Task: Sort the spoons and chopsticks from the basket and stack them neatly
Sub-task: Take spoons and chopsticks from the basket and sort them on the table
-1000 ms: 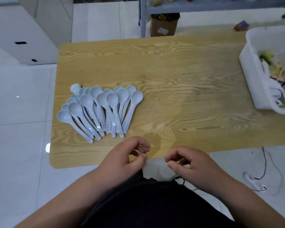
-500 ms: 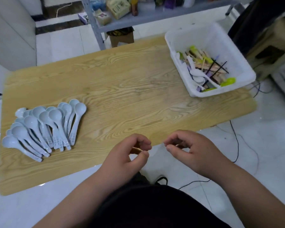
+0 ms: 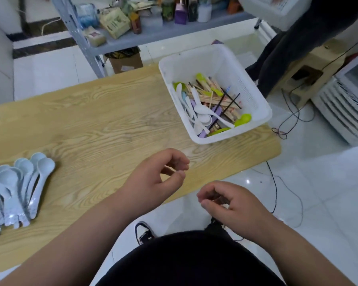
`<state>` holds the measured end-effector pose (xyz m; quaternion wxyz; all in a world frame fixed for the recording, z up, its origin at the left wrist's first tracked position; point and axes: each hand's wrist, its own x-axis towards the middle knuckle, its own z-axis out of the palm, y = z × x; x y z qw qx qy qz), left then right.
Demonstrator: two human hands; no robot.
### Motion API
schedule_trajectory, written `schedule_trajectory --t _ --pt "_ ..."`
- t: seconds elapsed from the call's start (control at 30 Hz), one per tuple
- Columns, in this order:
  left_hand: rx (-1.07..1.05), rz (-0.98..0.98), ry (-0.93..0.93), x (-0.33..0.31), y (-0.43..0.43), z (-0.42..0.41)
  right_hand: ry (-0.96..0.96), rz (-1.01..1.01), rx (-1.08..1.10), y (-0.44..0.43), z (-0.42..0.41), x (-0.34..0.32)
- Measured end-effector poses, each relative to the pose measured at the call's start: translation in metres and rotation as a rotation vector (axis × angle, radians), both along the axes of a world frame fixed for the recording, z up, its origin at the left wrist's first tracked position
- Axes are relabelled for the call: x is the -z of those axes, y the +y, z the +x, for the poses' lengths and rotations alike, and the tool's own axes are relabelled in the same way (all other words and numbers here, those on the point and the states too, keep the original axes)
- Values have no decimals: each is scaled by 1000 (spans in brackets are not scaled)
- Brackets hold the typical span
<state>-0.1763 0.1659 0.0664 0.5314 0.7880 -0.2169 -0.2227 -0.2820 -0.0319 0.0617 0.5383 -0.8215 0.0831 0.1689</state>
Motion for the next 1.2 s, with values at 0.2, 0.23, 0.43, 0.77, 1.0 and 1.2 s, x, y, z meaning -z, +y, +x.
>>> schedule_trajectory --t 0.2,0.23,0.43,0.77,1.0,1.2 --pt "-171 -1 34 9 -80 -17 -90 21 -149 -90 46 -5" --pt "-195 -4 58 12 -90 -21 -110 16 -158 -102 55 -5" --pt "-146 26 129 19 -117 -19 -224 1 -200 -135 107 -11" --pt "-351 42 119 26 -149 62 -111 -162 -290 -167 146 17" --pt "-570 359 141 49 -179 100 -112 -753 -701 -214 234 74" --pt "-593 677 168 86 -215 128 -156 -793 -788 -195 288 123"
